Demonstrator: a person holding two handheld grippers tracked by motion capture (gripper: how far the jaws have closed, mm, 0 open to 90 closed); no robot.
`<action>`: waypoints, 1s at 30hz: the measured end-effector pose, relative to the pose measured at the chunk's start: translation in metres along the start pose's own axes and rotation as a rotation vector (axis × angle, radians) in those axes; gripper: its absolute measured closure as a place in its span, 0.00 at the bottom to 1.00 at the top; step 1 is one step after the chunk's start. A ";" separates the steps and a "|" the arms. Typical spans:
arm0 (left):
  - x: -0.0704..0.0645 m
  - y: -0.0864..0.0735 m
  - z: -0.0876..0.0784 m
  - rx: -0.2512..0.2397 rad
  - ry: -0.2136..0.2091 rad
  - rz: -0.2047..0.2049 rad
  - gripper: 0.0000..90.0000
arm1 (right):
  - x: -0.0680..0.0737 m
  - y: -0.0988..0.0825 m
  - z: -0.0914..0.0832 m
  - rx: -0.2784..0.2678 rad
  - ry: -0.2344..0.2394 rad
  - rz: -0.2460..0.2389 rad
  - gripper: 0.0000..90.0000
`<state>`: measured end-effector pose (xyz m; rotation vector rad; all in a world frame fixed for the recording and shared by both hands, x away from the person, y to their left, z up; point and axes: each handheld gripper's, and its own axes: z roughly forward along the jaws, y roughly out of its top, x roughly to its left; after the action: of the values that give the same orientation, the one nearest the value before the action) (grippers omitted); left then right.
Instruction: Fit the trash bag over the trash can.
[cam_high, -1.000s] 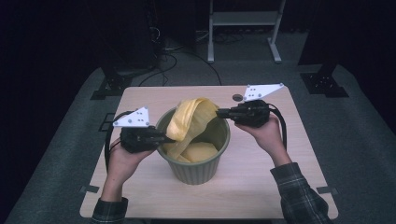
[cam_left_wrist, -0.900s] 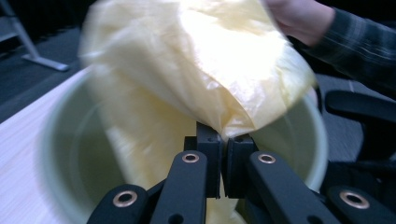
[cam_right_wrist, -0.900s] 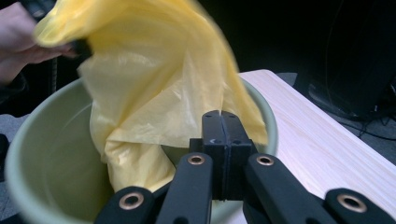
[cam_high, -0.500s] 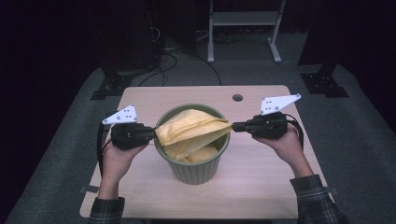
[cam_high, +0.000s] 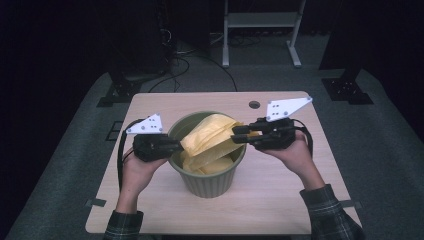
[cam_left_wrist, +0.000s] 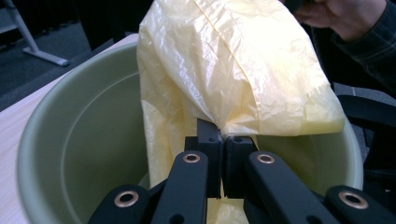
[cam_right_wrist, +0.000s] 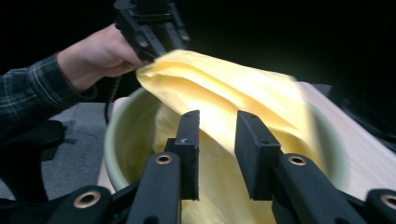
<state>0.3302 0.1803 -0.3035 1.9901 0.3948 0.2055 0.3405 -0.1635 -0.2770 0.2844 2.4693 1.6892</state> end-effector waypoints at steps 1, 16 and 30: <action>-0.001 0.001 0.002 0.006 -0.003 0.008 0.98 | 0.001 0.001 0.004 0.003 0.009 0.001 0.76; -0.012 0.006 0.014 0.043 -0.011 0.047 0.98 | 0.006 0.007 0.041 -0.011 0.057 0.039 0.59; -0.020 0.010 0.027 0.093 -0.021 0.082 0.98 | 0.008 0.010 0.050 -0.005 0.085 0.020 0.71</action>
<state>0.3216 0.1459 -0.3057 2.1005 0.3148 0.2208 0.3448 -0.1125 -0.2859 0.2424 2.5304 1.7502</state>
